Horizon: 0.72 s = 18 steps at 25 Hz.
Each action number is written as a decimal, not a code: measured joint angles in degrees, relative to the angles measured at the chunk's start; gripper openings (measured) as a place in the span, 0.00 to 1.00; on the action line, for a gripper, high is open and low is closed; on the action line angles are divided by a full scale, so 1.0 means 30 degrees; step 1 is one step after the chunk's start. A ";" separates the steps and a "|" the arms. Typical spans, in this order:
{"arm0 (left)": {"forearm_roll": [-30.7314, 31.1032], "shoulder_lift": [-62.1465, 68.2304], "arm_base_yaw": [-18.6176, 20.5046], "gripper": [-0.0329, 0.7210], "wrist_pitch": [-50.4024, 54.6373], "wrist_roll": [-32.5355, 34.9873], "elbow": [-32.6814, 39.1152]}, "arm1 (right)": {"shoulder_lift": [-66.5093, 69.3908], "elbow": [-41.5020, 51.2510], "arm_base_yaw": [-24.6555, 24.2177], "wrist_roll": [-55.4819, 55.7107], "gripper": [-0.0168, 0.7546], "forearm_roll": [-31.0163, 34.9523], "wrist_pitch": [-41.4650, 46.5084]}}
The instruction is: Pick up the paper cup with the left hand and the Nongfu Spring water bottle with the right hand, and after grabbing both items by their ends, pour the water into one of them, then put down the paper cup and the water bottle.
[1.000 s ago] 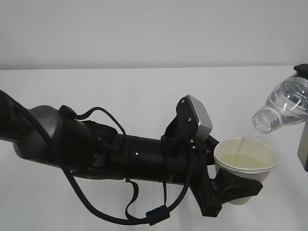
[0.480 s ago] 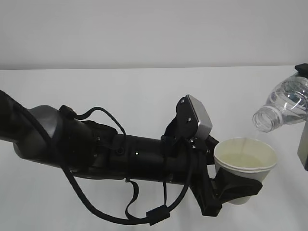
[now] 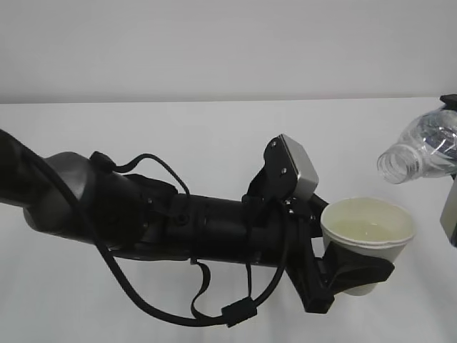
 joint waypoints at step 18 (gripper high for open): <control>0.0000 0.0000 0.0000 0.67 0.0250 0.0000 -0.0755 | 0.0000 0.0000 0.0000 0.6877 0.57 0.0168 -0.0045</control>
